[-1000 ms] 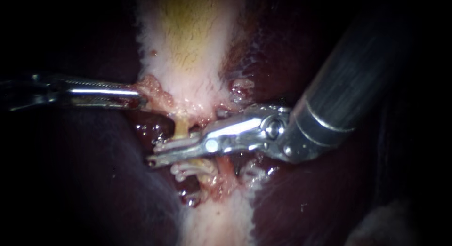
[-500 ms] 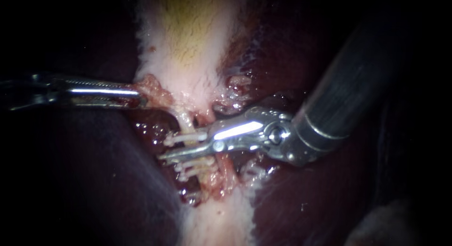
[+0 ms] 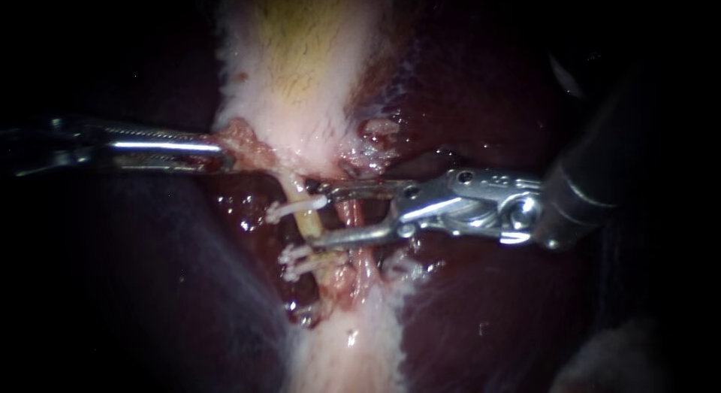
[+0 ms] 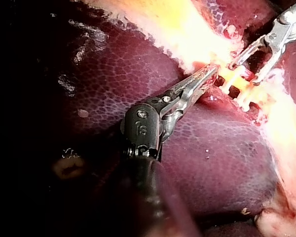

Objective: Going back third clip left tube

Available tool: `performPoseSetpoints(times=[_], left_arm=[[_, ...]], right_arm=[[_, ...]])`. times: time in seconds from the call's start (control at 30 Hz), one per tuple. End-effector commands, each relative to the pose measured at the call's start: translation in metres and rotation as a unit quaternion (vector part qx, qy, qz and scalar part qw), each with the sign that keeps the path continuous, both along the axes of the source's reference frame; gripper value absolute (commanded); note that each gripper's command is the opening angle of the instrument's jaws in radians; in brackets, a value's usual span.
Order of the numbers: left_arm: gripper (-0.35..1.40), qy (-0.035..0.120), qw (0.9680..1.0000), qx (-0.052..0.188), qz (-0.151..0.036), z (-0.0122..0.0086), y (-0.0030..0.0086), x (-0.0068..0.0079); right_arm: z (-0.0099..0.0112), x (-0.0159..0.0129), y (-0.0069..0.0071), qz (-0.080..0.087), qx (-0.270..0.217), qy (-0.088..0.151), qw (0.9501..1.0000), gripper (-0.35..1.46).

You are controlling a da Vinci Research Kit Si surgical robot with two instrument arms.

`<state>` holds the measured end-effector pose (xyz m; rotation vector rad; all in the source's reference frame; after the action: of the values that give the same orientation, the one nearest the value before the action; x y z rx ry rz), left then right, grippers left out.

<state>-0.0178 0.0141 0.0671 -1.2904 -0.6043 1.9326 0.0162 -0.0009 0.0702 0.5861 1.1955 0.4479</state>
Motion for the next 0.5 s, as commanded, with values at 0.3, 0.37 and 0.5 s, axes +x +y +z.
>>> performPoseSetpoints(times=[0.3, 0.37, 0.5], left_arm=[[-0.35, -0.001, 1.0, 0.0, 0.001, 0.0001, 0.0001, 0.0001], [-0.35, -0.001, 1.0, 0.0, 0.001, 0.0002, 0.0001, 0.0001], [-0.35, -0.001, 1.0, 0.0, 0.001, 0.0002, 0.0001, 0.0001]], right_arm=[[-0.003, -0.0064, 0.0005, -0.024, -0.036, 0.017, 0.9989, 0.5], [-0.0035, -0.0078, 0.0005, -0.028, -0.043, 0.02, 0.9985, 0.5], [-0.0041, -0.01, 0.0006, -0.033, -0.049, 0.024, 0.9979, 0.5]])
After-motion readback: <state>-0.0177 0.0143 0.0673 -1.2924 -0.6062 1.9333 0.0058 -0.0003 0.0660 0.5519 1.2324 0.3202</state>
